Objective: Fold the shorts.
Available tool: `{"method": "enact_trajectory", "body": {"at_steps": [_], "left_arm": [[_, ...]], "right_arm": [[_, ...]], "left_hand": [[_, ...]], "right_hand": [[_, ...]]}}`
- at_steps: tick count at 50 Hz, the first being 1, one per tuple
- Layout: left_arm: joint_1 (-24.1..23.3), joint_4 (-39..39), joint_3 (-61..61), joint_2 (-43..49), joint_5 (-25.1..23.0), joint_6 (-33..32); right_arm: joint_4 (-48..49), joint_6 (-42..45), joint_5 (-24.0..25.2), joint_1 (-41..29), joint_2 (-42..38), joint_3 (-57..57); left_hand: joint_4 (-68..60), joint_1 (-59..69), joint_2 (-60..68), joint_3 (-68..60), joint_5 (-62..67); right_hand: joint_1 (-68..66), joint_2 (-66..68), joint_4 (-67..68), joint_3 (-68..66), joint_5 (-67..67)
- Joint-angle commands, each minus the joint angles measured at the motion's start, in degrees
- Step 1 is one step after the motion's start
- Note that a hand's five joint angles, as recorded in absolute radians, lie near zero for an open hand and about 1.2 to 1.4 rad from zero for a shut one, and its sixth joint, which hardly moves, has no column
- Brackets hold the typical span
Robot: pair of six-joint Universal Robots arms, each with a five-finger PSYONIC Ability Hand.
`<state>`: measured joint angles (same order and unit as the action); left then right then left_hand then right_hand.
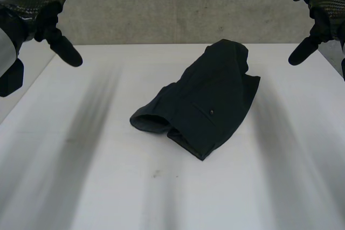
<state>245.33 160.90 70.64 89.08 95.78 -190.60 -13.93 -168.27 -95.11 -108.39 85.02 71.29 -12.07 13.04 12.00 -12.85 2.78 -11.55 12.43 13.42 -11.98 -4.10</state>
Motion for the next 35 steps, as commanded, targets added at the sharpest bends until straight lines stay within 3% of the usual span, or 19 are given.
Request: {"method": "enact_trajectory", "body": {"at_steps": [1, 8, 12, 16, 19, 31, 34, 35], "left_arm": [[-0.6, 5.0, 2.9, 0.5, 0.0, 0.1], [-0.8, 10.9, 6.6, 3.9, -0.7, -0.4], [-0.8, 16.6, 8.7, 11.3, -5.9, -0.8], [-0.6, 17.3, 8.0, 20.2, -10.8, -2.5], [-0.1, 17.5, 7.8, 25.8, -12.9, -4.3], [-0.4, 22.2, 0.7, 41.7, -13.3, -5.0], [-0.6, 22.4, -2.1, 44.9, -12.8, -5.2], [-0.5, 22.7, -3.5, 46.0, -12.4, -5.0]], "right_arm": [[-0.2, -0.6, 3.1, -0.4, -0.6, 1.5], [2.1, 2.2, 11.2, -1.0, -1.0, 4.2], [2.2, 6.5, 21.9, -0.3, -2.0, 7.0], [2.3, 6.6, 27.3, -0.2, -3.9, 11.4], [3.3, 6.6, 27.7, -0.2, -4.4, 14.8], [20.8, 6.6, 27.8, 2.9, -3.9, 37.8], [23.6, 6.6, 28.2, 4.9, -3.8, 40.9], [24.0, 6.6, 28.3, 5.3, -3.8, 41.3]], "left_hand": [[1.5, -2.5, -1.5, 2.3, -2.2], [2.0, -3.0, -2.0, 2.8, -2.7], [1.9, -2.8, -1.8, 2.6, -2.6], [0.8, -1.8, -0.8, 1.6, -1.6], [0.7, -1.7, -0.6, 1.5, -1.4], [0.5, -1.5, -0.4, 1.3, -1.2], [-2.3, 1.4, 2.4, -1.6, 1.6], [-10.2, 9.2, 10.2, -9.4, 9.5]], "right_hand": [[1.5, -2.4, -3.4, 2.0, 4.1], [1.5, -2.4, -3.4, 2.0, 4.1], [1.5, -2.4, -3.4, 2.0, 4.1], [1.5, -2.4, -3.4, 2.0, 4.1], [1.5, -2.4, -3.4, 2.0, 4.1], [1.5, -2.4, -3.4, 2.0, 4.1], [1.5, -2.4, -3.4, 2.0, 4.1], [1.5, -2.4, -3.4, 2.0, 4.1]]}}
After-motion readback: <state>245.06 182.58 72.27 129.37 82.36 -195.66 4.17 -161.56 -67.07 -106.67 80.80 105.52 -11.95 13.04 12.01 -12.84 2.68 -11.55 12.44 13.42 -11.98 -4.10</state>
